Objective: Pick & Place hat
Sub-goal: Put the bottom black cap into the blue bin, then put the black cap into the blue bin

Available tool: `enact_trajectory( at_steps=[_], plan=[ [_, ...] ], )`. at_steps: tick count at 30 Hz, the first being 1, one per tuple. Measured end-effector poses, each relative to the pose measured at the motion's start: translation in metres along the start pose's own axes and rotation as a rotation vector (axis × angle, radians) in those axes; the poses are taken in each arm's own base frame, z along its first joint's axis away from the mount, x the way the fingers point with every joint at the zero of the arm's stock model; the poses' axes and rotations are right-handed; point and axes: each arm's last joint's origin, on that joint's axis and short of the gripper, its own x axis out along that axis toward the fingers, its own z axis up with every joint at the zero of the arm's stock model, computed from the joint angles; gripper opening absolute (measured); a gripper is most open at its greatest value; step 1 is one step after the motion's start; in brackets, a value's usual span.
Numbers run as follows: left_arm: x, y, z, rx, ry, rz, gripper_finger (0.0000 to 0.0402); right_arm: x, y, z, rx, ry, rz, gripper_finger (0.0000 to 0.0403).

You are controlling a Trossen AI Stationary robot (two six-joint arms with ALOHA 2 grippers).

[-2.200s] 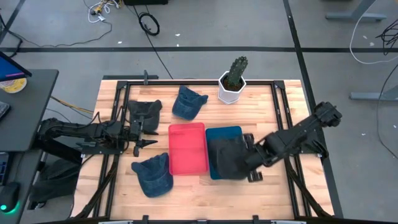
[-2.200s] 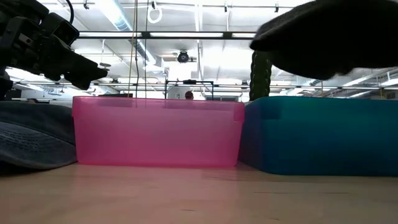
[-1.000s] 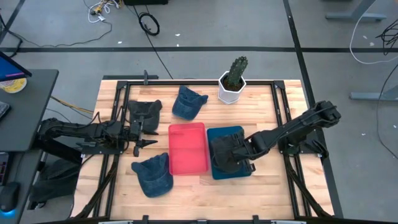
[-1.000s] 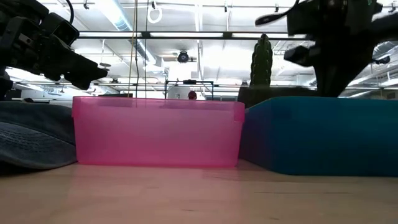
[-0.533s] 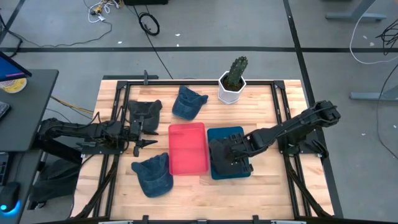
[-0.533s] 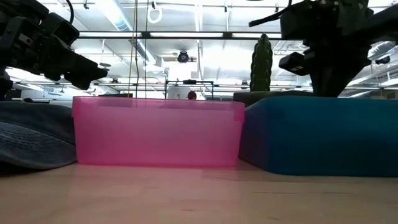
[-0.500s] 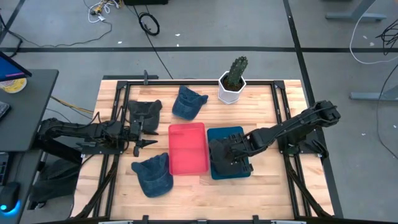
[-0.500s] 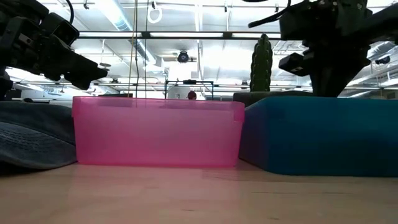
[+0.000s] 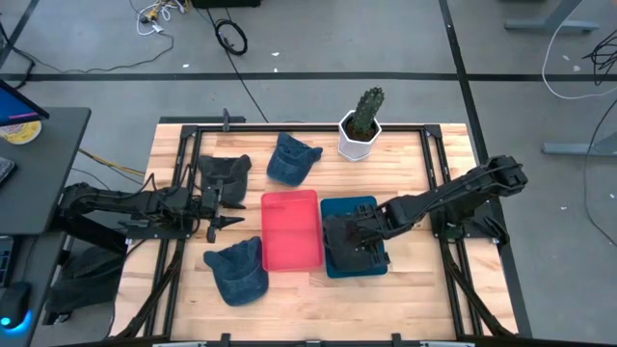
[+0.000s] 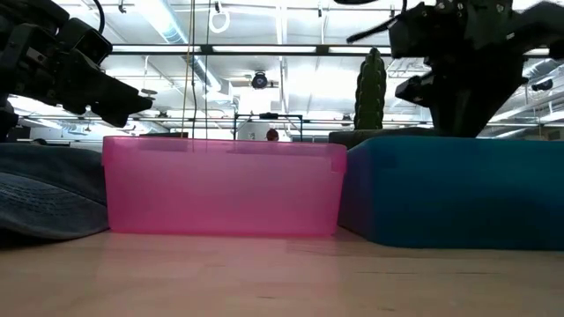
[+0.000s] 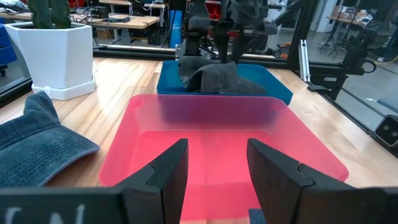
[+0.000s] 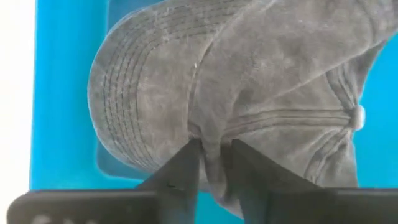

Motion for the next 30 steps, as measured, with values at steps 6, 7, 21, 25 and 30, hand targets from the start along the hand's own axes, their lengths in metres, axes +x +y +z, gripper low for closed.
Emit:
enact_trajectory(
  at_steps=[6, 7, 21, 25, 30],
  plan=[
    [0.0, 0.0, 0.0, 0.0, 0.001, 0.0, 0.017, -0.021, 0.0, 0.013, -0.009, -0.031, -0.01, 0.0157],
    [0.0, 0.0, 0.0, 0.0, 0.0, 0.0, 0.017, -0.022, 0.0, 0.015, -0.009, -0.042, -0.009, 0.0162],
    [0.0, 0.0, 0.0, 0.0, 0.0, 0.0, 0.017, -0.044, -0.027, 0.04, 0.052, -0.283, -0.344, 0.0185],
    [0.0, 0.0, 0.0, 0.0, 0.0, 0.0, 0.017, -0.055, -0.039, 0.039, 0.067, -0.34, -0.39, 0.0185],
    [0.0, 0.0, 0.0, 0.0, -0.005, 0.0, 0.017, -0.079, -0.043, 0.029, -0.04, -0.522, -0.278, 0.0185]
  ],
)
